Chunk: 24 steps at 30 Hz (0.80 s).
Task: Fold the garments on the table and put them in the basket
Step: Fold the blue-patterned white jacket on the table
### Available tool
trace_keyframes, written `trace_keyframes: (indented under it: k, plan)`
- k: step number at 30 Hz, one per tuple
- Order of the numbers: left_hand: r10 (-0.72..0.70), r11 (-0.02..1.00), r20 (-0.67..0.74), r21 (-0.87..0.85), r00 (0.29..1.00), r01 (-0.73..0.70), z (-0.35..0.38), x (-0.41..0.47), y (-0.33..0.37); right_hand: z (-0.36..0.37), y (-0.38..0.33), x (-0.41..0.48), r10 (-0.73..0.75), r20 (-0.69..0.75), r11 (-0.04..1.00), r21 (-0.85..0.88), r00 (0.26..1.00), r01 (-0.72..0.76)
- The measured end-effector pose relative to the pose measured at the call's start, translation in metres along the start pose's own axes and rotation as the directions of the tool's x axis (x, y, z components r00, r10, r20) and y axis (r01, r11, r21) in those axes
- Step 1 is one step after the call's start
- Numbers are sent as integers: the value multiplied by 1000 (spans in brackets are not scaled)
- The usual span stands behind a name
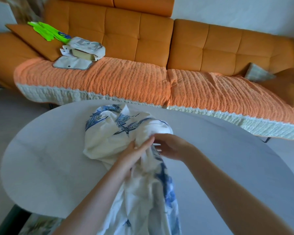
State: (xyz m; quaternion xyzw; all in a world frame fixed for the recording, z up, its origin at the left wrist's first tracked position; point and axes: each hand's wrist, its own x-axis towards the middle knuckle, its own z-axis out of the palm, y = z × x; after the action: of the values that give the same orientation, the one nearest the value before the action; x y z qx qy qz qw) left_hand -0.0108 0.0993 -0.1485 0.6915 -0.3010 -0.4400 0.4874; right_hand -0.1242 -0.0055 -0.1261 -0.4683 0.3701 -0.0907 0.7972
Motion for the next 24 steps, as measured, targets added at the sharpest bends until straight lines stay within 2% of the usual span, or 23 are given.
trace_keyframes:
  k: [2, 5, 7, 8, 10, 11, 13, 15, 17, 18, 19, 21, 22, 24]
  plan:
    - [18, 997, -39, -80, 999, -21, 9, 1, 11, 14, -10, 0, -74, 74, 996, 63, 994, 69]
    - [-56, 981, -103, -190, 993, 36, -3, 5, 12, 5, -18, 3, -178, -4, 978, 106, 984, 177]
    - [-21, 996, -226, -93, 974, 0, -27, 10, 2, -10, -10, 5, -167, -169, 982, 54, 971, 179]
    - [69, 997, -272, 34, 960, -62, -41, 10, -3, -16, -2, 6, -133, -243, 991, -30, 961, 130]
    - [254, 949, -330, 268, 909, -167, -65, 6, -9, -16, 13, 9, -74, -301, 987, -158, 951, 27]
    - [310, 930, -353, 307, 883, -204, -75, 5, -12, -12, 17, 13, -75, -320, 982, -187, 944, 15]
    - [307, 950, -416, 184, 856, -251, -91, 3, -15, 3, 20, 23, -96, -350, 977, -210, 932, 22]
    - [268, 956, -501, 31, 823, -292, -104, 6, -17, 15, 20, 37, -50, -333, 994, -105, 942, 15]
    - [282, 952, -573, 69, 769, -298, -117, 10, -23, 24, 20, 47, -30, -329, 999, 16, 944, 37]
    - [324, 945, -596, 161, 735, -286, -124, 11, -26, 28, 20, 51, -75, -326, 996, 12, 942, 83]
    - [397, 915, -596, 315, 698, -252, -129, 11, -29, 32, 20, 53, -152, -315, 988, -55, 937, 142]
    - [585, 747, -499, 639, 639, -185, -133, 7, -32, 38, 19, 52, -322, -254, 937, -224, 912, 268]
    - [662, 638, -380, 738, 646, -219, -132, 4, -32, 39, 20, 53, -382, -239, 907, -280, 893, 314]
    - [669, 480, -67, 800, 741, -361, -124, -1, -29, 39, 23, 54, -430, -293, 865, -405, 854, 297]
